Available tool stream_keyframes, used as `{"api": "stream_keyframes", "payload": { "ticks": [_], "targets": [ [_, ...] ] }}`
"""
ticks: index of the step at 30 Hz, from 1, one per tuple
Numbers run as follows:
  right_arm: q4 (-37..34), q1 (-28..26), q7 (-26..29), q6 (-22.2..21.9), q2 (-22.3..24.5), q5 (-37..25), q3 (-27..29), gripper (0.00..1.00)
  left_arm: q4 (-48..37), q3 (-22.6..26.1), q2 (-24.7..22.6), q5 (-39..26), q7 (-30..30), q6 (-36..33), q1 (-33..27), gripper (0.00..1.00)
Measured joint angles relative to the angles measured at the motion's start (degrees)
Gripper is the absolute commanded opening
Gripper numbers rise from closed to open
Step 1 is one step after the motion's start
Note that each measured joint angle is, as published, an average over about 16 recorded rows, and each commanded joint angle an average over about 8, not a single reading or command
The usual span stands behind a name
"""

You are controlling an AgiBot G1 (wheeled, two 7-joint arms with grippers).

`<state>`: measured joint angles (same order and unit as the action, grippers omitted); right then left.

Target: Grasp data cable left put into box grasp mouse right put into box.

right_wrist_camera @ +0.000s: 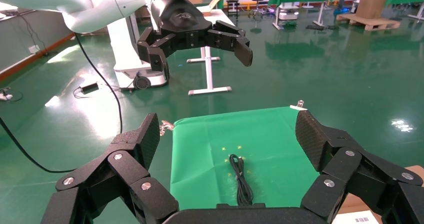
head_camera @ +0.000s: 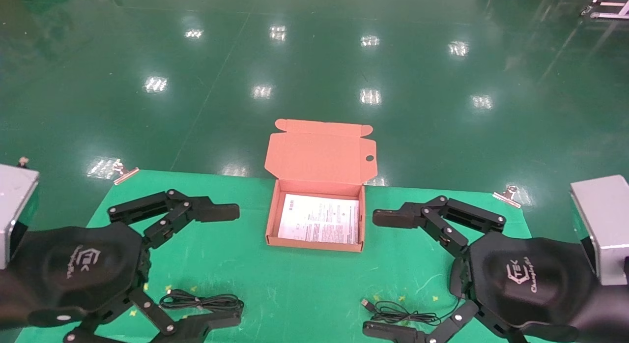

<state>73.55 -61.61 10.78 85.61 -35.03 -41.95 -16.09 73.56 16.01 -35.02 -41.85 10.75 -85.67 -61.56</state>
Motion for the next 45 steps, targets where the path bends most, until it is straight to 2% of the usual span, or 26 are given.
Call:
{"api": "stream_keyframes", "payload": {
  "ticks": [16,25,35,45],
  "targets": [
    [-0.1,0.1,-0.3,0.0,0.0,0.2,0.2,1.0,0.2,0.1,0.1,-0.6,-0.4,0.0,-0.3,1.0],
    [1.0,-1.4,-1.6,0.9,0.8,-3.1,-0.7,1.0,1.3,1.9,0.8,-5.3,0.5,-0.5,-2.8,1.0],
    [3.0,-8.1,-4.4,2.9,0.9,-14.7,-5.7,1.0,2.8,7.6,-0.2,-16.6,2.5,-2.2,-9.7,1.0],
    [3.9,-18.4,-10.0,3.9,-1.7,-32.1,-16.8,1.0,3.4,15.9,-3.8,-31.5,2.0,-2.7,-17.3,1.0]
  ]
}}
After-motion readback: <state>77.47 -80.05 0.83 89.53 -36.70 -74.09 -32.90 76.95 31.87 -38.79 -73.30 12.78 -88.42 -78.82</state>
